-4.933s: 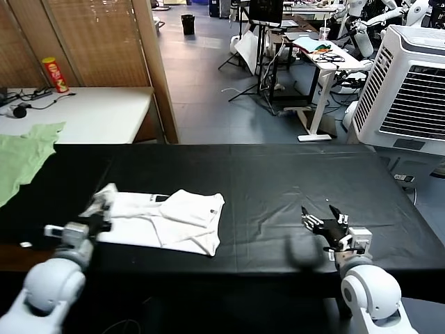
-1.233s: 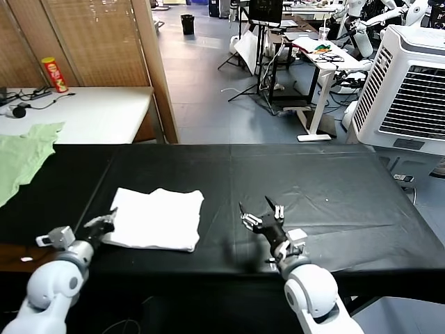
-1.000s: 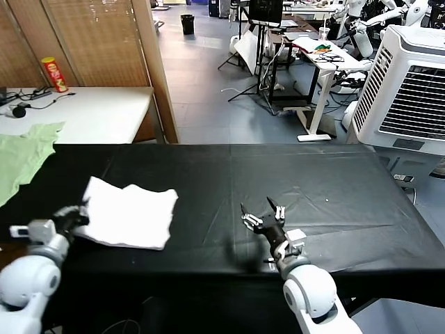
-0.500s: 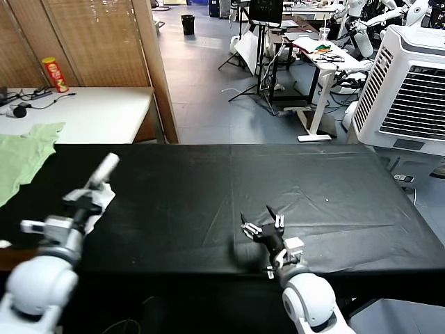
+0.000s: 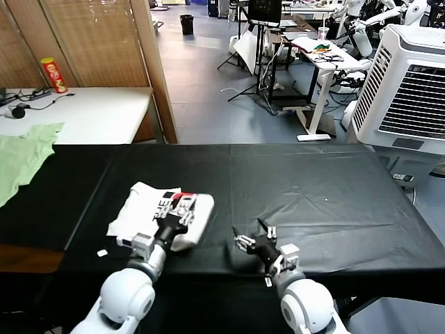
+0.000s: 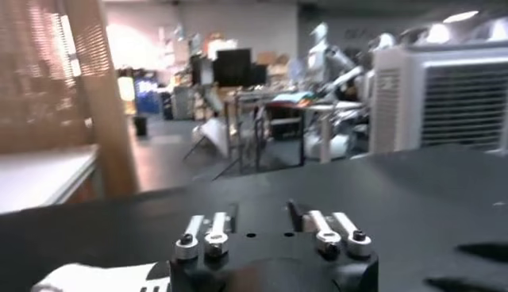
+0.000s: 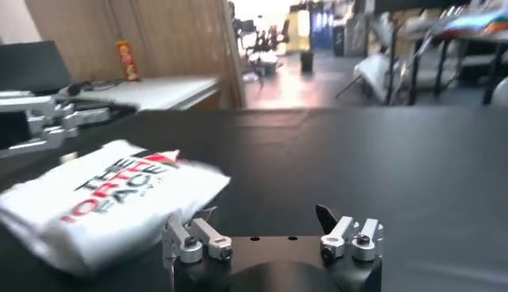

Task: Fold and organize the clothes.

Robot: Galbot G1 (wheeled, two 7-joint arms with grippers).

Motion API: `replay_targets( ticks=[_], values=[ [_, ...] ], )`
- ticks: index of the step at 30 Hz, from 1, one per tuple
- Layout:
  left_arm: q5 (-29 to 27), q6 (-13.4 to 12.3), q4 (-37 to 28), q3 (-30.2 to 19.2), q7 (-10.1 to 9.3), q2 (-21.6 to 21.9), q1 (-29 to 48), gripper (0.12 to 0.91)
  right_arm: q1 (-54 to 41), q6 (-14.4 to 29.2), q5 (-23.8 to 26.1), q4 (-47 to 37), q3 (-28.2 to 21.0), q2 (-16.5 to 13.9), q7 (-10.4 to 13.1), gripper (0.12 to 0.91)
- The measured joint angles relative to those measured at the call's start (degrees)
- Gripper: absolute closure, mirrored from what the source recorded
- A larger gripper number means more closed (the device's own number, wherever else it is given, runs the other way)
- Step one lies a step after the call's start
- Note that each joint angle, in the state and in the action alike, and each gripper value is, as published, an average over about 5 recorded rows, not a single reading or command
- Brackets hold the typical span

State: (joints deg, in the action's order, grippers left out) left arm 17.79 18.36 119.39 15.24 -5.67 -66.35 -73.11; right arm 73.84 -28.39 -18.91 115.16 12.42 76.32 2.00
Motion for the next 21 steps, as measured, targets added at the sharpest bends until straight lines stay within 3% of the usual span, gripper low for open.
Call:
replay_targets(
  ticks=[3,6,11,15,21],
  values=[
    [0.8,-1.4,0.5,0.3,0.69,0.2,-0.3,0.307,-1.6,-1.3,-3.4,-1.0,-1.4,0.6,1.4,0.227],
    [1.0,-1.9,0.9,0.9,0.56,0.6,-0.8,0.243,-4.0,-1.9,-6.6,-3.0,-2.9,1.9,3.8,0.227],
    [0.4,-2.8,1.5,2.5,0.31,1.3,-2.5,0.233,-9.2,-2.2,-11.6,-8.6,-6.0,5.4,7.9,0.227],
    [0.1,-3.6,1.8,4.2,0.06,1.4,-4.3,0.232,-12.6,-2.1,-15.2,-13.1,-7.1,8.1,9.5,0.228],
    [-0.3,-4.6,2.0,6.7,-0.02,1.0,-7.0,0.232,-15.4,-2.0,-17.9,-17.2,-7.3,10.2,9.8,0.382]
  ],
)
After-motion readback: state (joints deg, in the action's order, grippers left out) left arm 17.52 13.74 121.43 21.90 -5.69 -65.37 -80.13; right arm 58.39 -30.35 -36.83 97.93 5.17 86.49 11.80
